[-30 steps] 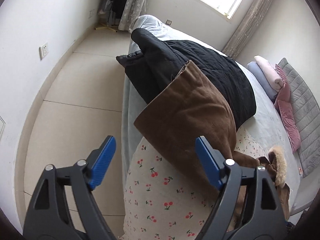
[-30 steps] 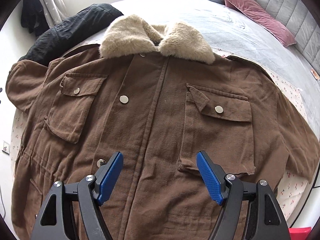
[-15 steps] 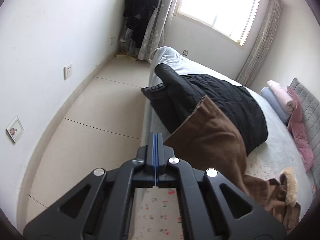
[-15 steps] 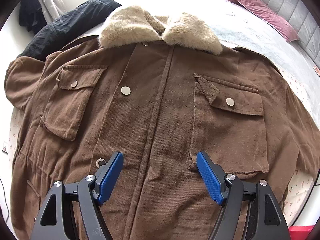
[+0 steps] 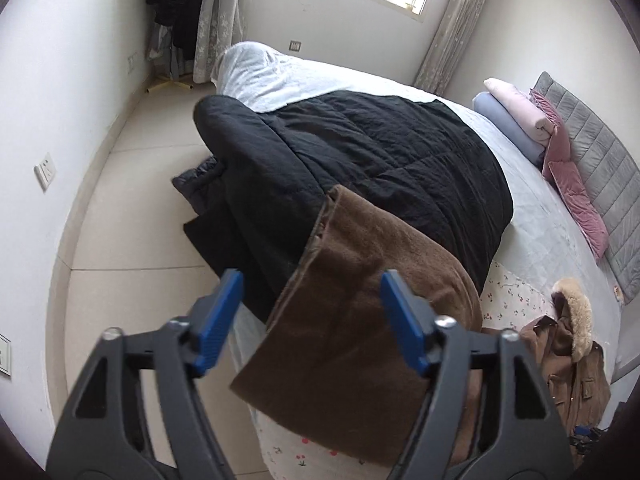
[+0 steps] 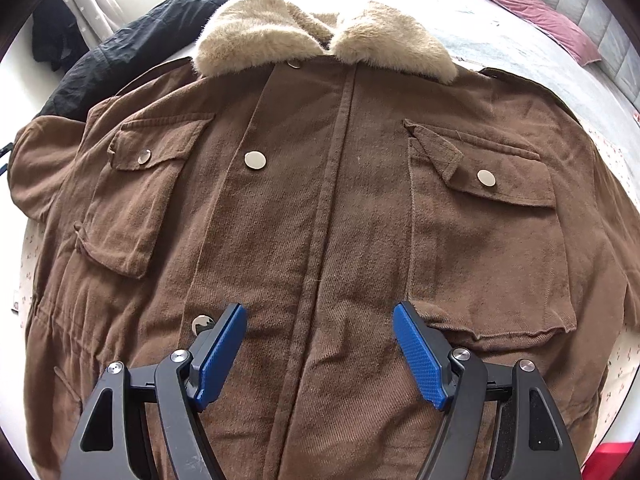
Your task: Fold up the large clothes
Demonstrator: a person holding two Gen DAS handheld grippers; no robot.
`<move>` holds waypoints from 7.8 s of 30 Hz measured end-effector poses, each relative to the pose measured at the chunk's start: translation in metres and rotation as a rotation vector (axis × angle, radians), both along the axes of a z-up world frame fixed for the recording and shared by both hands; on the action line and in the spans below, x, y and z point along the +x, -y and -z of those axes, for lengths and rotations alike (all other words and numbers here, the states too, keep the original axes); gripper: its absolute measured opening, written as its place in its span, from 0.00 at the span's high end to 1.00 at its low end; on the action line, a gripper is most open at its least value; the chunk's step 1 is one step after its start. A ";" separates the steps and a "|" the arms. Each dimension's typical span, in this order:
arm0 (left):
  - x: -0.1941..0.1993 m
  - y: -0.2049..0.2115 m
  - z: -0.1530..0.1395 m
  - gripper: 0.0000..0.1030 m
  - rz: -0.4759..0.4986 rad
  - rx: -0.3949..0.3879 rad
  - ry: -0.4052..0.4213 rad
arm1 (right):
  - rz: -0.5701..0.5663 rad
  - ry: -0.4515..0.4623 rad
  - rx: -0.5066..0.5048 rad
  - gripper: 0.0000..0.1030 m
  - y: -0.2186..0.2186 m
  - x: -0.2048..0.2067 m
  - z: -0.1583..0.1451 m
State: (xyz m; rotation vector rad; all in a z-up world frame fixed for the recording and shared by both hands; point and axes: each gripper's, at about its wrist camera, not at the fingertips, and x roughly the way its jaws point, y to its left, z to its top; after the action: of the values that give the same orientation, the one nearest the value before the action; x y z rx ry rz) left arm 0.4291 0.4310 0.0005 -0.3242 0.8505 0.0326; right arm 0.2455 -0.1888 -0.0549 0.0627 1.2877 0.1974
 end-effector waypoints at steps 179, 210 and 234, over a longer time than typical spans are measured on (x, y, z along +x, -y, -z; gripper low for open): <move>-0.217 0.467 0.038 0.04 0.498 -0.023 -0.142 | 0.811 0.207 0.301 0.21 0.392 -0.108 0.004; -0.207 0.458 0.049 0.04 0.498 -0.037 -0.159 | 0.620 0.659 0.069 0.93 0.346 -0.034 -0.139; -0.216 0.461 0.030 0.04 0.507 0.021 -0.138 | 0.124 0.162 0.278 0.49 0.106 -0.021 -0.007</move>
State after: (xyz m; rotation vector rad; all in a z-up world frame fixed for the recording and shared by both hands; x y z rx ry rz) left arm 0.2134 -0.0297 -0.0298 -0.0801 1.0483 -0.4110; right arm 0.2247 -0.2948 -0.0483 0.3565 1.0848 0.2691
